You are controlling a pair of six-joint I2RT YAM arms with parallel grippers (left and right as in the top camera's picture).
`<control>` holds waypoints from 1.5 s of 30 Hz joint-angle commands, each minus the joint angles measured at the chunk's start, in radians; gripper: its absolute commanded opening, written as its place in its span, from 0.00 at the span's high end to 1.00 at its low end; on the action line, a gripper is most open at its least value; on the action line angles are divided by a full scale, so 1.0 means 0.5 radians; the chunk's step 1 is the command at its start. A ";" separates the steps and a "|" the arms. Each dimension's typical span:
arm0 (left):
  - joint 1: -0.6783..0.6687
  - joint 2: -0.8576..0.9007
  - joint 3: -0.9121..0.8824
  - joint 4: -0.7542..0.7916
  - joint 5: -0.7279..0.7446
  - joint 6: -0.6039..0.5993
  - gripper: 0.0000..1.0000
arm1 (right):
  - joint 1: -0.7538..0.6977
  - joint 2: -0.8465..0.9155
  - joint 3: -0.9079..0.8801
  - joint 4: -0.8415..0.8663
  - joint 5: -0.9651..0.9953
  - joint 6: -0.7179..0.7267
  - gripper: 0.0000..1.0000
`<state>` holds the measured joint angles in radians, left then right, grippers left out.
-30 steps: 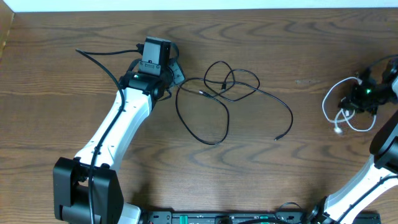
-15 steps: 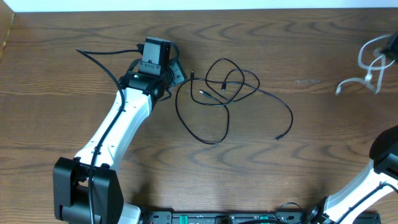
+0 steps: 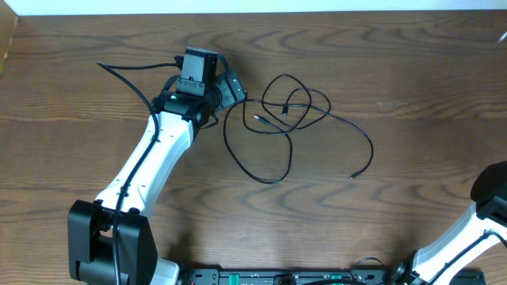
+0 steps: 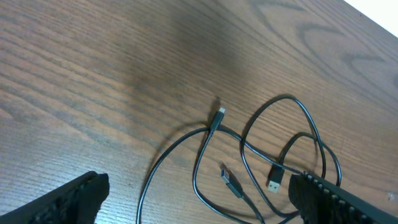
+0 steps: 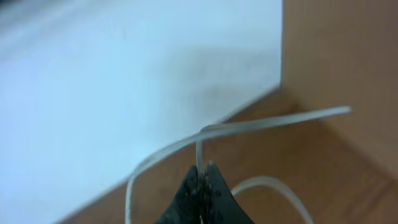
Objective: Untangle cables
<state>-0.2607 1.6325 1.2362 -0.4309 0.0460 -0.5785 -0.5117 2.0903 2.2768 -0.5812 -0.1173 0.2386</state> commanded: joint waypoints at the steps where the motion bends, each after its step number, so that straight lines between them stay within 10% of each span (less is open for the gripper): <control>1: 0.007 0.027 -0.011 -0.005 -0.027 0.005 0.02 | 0.018 0.189 0.023 0.189 0.194 0.037 0.99; 18: 0.007 0.027 -0.011 -0.005 -0.026 0.005 0.02 | -0.035 1.224 0.023 1.186 0.651 0.036 0.99; 25: 0.007 0.027 -0.011 -0.005 -0.027 0.005 0.02 | -0.053 1.214 0.024 1.165 0.650 0.014 0.01; 45: 0.007 0.027 -0.011 -0.005 -0.026 0.005 0.02 | 0.058 0.311 0.024 -0.084 0.066 0.037 0.01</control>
<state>-0.2607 1.6329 1.2343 -0.4320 0.0460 -0.5789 -0.5030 2.3043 2.2795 -0.5819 0.0303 0.2523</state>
